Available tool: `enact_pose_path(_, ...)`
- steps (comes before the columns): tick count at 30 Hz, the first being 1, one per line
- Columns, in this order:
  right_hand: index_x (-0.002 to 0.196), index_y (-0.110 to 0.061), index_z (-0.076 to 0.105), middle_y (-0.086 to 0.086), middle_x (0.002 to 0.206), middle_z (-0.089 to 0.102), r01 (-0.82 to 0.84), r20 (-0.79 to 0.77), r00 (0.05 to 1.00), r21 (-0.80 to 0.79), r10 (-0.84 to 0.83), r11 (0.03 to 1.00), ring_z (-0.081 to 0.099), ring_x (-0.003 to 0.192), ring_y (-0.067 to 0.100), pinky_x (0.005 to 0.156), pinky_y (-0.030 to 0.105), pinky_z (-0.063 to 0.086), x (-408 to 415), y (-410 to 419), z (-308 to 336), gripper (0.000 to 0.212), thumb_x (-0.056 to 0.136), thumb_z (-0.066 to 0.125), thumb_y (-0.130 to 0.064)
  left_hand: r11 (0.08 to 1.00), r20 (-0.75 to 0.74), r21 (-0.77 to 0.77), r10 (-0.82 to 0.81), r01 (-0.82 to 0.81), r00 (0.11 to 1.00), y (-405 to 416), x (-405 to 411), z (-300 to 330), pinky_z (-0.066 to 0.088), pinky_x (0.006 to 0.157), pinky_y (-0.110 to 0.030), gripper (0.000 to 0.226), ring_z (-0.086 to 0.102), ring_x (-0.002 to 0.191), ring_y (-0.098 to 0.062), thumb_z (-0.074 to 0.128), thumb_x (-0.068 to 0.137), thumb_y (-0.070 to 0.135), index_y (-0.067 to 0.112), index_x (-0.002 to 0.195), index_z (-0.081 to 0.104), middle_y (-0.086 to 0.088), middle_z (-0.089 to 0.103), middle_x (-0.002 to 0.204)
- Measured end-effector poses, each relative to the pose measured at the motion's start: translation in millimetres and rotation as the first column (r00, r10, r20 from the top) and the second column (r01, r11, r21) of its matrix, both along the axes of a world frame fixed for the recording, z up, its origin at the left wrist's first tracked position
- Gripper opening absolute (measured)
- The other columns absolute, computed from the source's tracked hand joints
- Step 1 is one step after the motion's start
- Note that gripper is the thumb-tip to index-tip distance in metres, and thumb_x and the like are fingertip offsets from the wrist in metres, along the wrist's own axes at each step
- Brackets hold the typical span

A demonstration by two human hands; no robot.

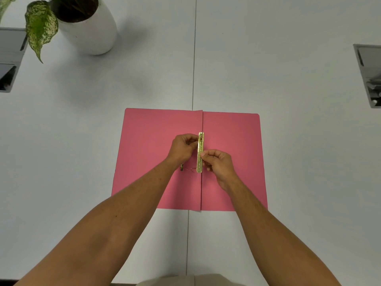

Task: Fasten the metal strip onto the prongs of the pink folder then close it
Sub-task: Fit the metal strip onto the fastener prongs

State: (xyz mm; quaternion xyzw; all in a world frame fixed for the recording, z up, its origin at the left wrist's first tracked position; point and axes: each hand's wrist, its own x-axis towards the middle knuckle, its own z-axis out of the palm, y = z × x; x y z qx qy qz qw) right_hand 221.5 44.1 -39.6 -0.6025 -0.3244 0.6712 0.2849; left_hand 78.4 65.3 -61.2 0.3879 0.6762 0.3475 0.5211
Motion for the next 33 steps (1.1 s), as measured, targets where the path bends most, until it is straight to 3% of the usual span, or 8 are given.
enact_pose_path(14, 0.087, -0.006, 0.071, 0.005, 0.072, 0.069, 0.005, 0.007, 1.0, -0.023, -0.005, 1.0, 0.056, 0.055, 0.008, 0.05, 0.021, 0.042, 2.4, -2.7, -5.1, 0.006, 0.082, 0.069, -0.007, 1.0, 0.011, 0.013, -0.011, 0.01, 1.0, -0.7, 1.0, 1.1, 0.053, 0.083, -0.038, 0.015, 0.06, 0.077, -0.015, 0.059, 0.089, 0.001, 0.011, 0.094, 0.07, 0.003, 0.065, 0.08)
enact_pose_path(28, 0.083, -0.007, 0.071, 0.006, 0.072, 0.07, 0.021, 0.007, 1.0, -0.045, -0.021, 0.999, 0.056, 0.056, 0.011, 0.051, 0.023, 0.042, 0.8, -1.7, -5.4, 0.004, 0.082, 0.068, -0.005, 1.0, 0.019, 0.001, -0.021, 0.021, 1.0, -1.6, 0.0, -0.8, 0.053, 0.081, -0.034, 0.014, 0.061, 0.078, -0.015, 0.06, 0.089, 0.004, 0.009, 0.097, 0.07, -0.001, 0.066, 0.085)
enact_pose_path(33, 0.08, -0.01, 0.071, 0.006, 0.07, 0.069, 0.026, -0.005, 1.0, -0.048, -0.026, 0.999, 0.057, 0.055, 0.012, 0.051, 0.024, 0.042, 2.2, -1.2, -4.1, 0.007, 0.082, 0.067, -0.004, 1.0, 0.062, -0.019, -0.004, 0.005, 0.998, -6.5, 0.4, -0.3, 0.054, 0.085, -0.029, 0.023, 0.066, 0.092, -0.014, 0.063, 0.088, 0.006, 0.011, 0.11, 0.069, 0.0, 0.07, 0.103)
